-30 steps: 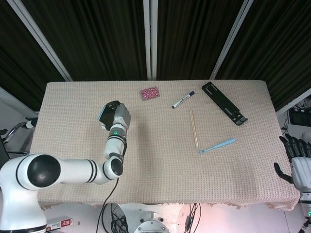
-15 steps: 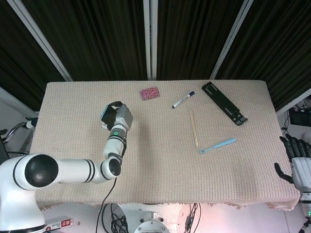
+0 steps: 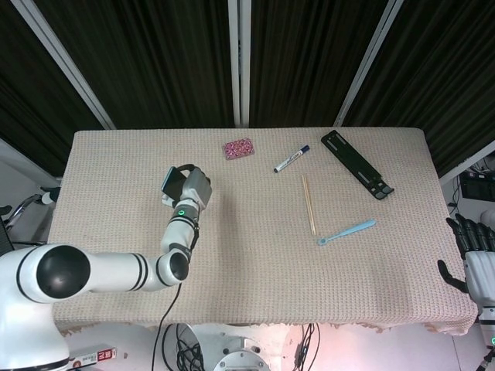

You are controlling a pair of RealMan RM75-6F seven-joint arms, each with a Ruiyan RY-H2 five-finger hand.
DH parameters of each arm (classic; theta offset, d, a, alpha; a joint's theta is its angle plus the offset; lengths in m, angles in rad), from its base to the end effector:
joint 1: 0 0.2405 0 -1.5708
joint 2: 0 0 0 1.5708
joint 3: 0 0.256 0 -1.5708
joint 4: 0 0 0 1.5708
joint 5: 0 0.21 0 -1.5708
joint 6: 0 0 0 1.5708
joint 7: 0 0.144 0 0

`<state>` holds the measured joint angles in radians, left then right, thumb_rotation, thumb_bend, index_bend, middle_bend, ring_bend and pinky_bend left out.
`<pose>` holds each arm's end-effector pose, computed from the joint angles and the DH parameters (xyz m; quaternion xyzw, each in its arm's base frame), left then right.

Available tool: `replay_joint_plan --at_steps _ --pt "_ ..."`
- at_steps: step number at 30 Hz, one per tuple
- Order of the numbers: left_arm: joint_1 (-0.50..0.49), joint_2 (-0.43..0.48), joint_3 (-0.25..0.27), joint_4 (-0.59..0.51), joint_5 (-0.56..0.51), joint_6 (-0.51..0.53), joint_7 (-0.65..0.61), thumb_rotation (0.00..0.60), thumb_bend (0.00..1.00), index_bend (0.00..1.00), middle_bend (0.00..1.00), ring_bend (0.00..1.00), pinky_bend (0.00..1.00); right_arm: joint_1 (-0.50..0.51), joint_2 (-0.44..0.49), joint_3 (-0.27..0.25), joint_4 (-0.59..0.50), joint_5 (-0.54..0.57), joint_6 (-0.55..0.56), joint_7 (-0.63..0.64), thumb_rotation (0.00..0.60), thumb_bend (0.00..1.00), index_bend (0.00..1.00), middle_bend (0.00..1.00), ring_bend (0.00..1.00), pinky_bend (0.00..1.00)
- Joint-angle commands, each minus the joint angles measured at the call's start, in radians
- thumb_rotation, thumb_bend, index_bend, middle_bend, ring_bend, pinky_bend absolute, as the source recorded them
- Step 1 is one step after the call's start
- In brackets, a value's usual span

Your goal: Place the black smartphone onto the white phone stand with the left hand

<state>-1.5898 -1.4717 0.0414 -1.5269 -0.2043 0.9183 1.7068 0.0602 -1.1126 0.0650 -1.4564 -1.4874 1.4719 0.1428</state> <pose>-0.0275 0.4085 -0.0114 -0.8609 -0.0192 0.0867 0.5010 -0.3467 -0.1781 0.1805 0.5810 -0.3905 0.3777 0.6060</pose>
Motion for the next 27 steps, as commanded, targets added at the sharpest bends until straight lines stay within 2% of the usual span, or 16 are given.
replay_joint_plan --at_steps 1,5,14,27 --pt "-0.004 0.005 0.004 -0.003 -0.005 -0.001 -0.009 0.600 0.30 0.07 0.12 0.15 0.32 0.000 0.000 0.000 -0.001 0.000 0.000 -0.001 0.600 0.30 0.00 0.00 0.00 0.00" --pt "-0.009 0.014 0.006 -0.007 -0.014 -0.009 -0.025 0.600 0.24 0.07 0.12 0.15 0.31 0.001 0.003 0.000 -0.008 -0.001 -0.001 -0.007 0.600 0.30 0.00 0.00 0.00 0.00" --pt "-0.019 0.036 0.025 -0.023 -0.032 -0.029 -0.052 0.600 0.17 0.05 0.09 0.11 0.27 -0.001 0.003 0.000 -0.015 -0.002 0.002 -0.015 0.600 0.30 0.00 0.00 0.00 0.00" --pt "-0.012 0.067 0.055 -0.049 0.050 -0.036 -0.131 0.600 0.16 0.03 0.03 0.05 0.23 -0.003 0.007 0.000 -0.028 -0.006 0.010 -0.028 0.600 0.30 0.00 0.00 0.00 0.00"
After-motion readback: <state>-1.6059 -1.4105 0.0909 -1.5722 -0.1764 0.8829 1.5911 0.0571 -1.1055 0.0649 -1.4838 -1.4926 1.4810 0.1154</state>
